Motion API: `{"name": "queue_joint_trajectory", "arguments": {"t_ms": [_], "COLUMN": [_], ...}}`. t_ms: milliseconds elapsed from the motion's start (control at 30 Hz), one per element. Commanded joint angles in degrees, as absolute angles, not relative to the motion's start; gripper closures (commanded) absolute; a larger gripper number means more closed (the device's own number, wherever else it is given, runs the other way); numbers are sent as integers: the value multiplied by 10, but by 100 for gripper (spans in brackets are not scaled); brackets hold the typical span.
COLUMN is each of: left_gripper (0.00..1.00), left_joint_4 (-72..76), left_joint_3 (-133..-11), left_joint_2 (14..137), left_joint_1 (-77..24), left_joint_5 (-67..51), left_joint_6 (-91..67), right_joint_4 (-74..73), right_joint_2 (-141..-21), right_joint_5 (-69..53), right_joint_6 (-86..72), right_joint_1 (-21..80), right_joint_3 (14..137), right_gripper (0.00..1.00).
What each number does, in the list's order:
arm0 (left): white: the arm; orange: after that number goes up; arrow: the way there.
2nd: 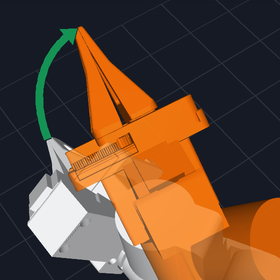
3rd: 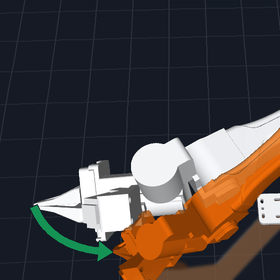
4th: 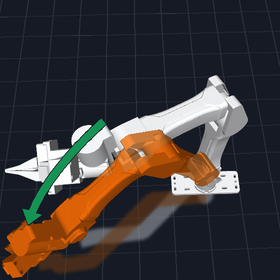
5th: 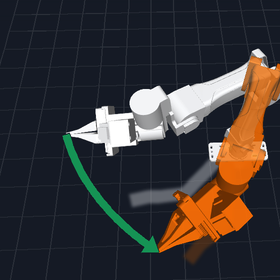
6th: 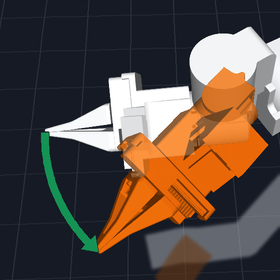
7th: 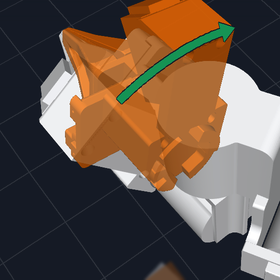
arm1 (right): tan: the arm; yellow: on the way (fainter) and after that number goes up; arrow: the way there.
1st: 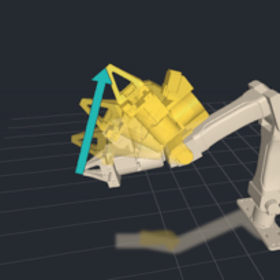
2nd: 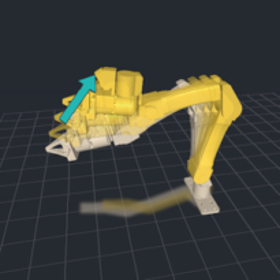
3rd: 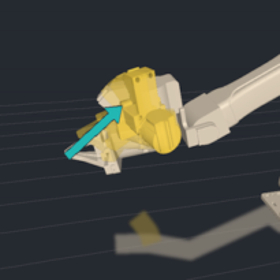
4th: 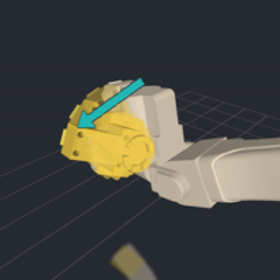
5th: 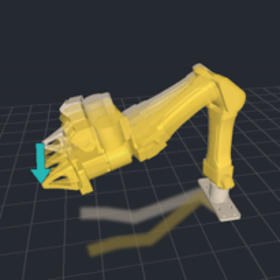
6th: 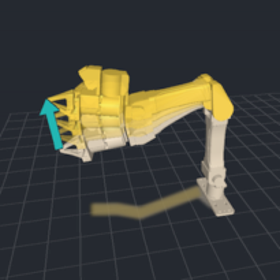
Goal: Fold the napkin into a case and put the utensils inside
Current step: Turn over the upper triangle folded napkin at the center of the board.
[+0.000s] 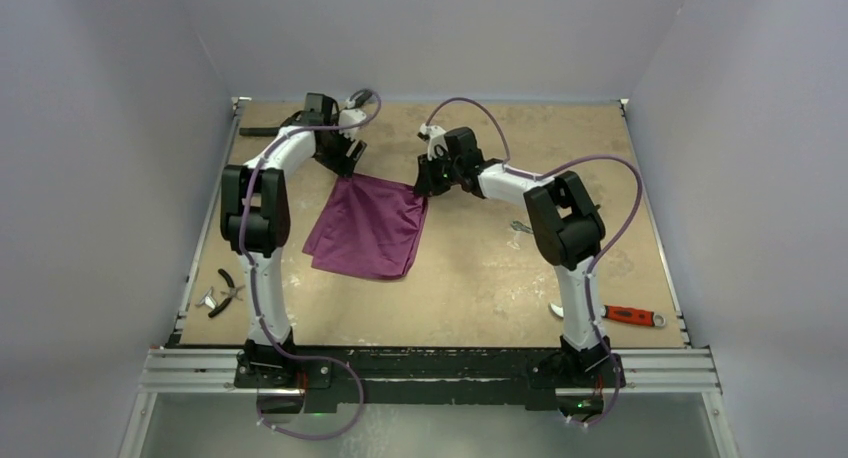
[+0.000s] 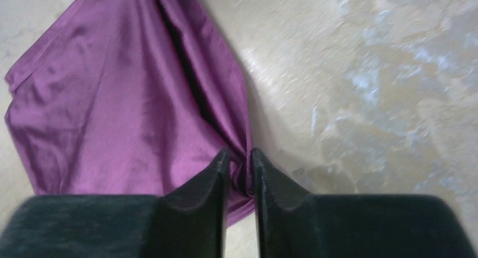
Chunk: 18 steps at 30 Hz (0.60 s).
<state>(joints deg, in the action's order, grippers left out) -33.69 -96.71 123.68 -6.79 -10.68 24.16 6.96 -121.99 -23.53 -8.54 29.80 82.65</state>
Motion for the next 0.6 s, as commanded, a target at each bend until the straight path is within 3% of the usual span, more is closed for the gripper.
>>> {"name": "queue_joint_trajectory", "arguments": {"t_ms": [0, 33, 167, 367, 467, 567], "left_gripper": [27, 27, 27, 40, 50, 51], "left_joint_4": [-320, -325, -355, -375, -374, -376], "left_joint_3": [-1030, -1036, -1046, -974, -945, -945], "left_joint_2": [1227, 1220, 1191, 1154, 1153, 1164], "left_joint_1": [-68, -68, -68, -81, -87, -88], "left_joint_5": [-74, -79, -113, -192, -204, -214], "left_joint_6": [189, 189, 206, 248, 266, 276], "right_joint_4": [51, 52, 69, 136, 164, 200], "right_joint_2": [-1252, -1252, -1222, -1126, -1115, -1109], "right_joint_5": [-216, -202, -121, -146, -189, -213], "right_joint_6": [-78, -82, -106, -163, -192, -215], "right_joint_1": [288, 285, 279, 272, 272, 279], "right_joint_3": [887, 888, 861, 764, 731, 690], "right_gripper": [68, 55, 40, 40, 48, 54]}}
